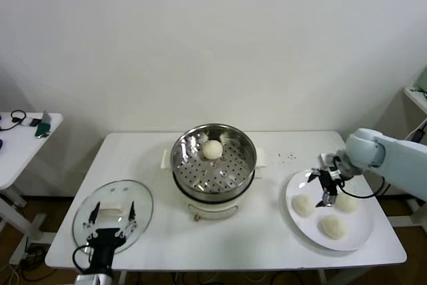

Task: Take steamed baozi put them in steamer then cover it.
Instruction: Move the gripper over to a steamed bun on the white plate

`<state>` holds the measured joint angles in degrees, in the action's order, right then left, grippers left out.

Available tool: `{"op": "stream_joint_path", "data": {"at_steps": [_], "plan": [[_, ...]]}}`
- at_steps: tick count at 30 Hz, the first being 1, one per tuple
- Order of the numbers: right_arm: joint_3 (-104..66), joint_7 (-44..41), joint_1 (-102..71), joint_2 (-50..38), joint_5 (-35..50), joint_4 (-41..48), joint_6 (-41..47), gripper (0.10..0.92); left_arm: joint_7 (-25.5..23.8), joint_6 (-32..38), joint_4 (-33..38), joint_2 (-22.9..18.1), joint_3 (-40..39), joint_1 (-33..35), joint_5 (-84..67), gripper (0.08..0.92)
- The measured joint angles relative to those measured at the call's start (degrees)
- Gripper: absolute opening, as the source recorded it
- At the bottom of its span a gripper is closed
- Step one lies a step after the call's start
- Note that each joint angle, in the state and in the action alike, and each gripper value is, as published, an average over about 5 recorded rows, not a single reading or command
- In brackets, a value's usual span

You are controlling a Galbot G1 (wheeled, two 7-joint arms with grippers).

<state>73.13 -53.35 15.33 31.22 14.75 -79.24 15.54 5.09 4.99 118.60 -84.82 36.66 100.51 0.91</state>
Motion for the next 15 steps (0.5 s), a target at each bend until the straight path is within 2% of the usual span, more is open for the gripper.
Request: {"op": "stream_joint_path", "data": {"at_steps": [15], "plan": [[-4.45,0.20,-6.91,4.60,-0.43,5.62,0.99,0.823,0.01,0.07,-0.69,-0.19,0.56,0.23,0.34,0.823]]}}
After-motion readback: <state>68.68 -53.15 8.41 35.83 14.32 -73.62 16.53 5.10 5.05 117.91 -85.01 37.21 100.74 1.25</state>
